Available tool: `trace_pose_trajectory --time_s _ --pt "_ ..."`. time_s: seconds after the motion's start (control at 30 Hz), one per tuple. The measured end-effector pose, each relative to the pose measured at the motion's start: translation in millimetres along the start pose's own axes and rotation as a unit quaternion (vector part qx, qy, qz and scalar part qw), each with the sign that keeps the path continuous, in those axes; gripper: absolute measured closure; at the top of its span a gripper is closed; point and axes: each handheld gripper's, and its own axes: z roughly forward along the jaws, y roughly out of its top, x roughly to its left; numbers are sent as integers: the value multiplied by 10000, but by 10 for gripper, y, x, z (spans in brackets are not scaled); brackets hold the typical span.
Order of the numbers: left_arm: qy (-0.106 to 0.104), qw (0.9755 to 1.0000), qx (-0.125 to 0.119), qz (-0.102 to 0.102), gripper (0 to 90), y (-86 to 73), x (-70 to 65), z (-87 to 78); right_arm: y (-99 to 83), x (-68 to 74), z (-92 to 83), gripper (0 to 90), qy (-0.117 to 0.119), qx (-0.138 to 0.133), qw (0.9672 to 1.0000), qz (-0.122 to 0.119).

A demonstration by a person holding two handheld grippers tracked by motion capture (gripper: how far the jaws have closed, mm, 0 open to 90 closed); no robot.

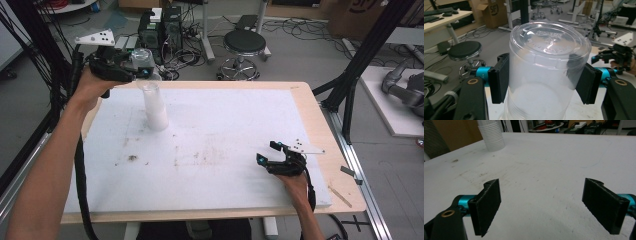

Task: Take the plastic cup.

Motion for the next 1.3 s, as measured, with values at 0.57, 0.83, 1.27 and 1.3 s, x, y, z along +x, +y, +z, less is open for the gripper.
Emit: trace_pose_trajectory --time_s 0.57,0.83,1.27,1.3 --pt "-555 9983 -154 6 366 -284 -741 85 4 -19 5 149 59 49 9999 103" --pt "-811 9961 -359 26 367 -572 -1082 182 -14 10 -34 150 44 -157 9999 -26" --pt "-1025 9943 -297 -5 366 -1029 -1430 417 -11 5 -27 150 36 -136 9999 -5" --pt "-1025 9943 -297 -5 366 -1029 -1430 417 -12 9 -29 150 30 -137 9999 -16"
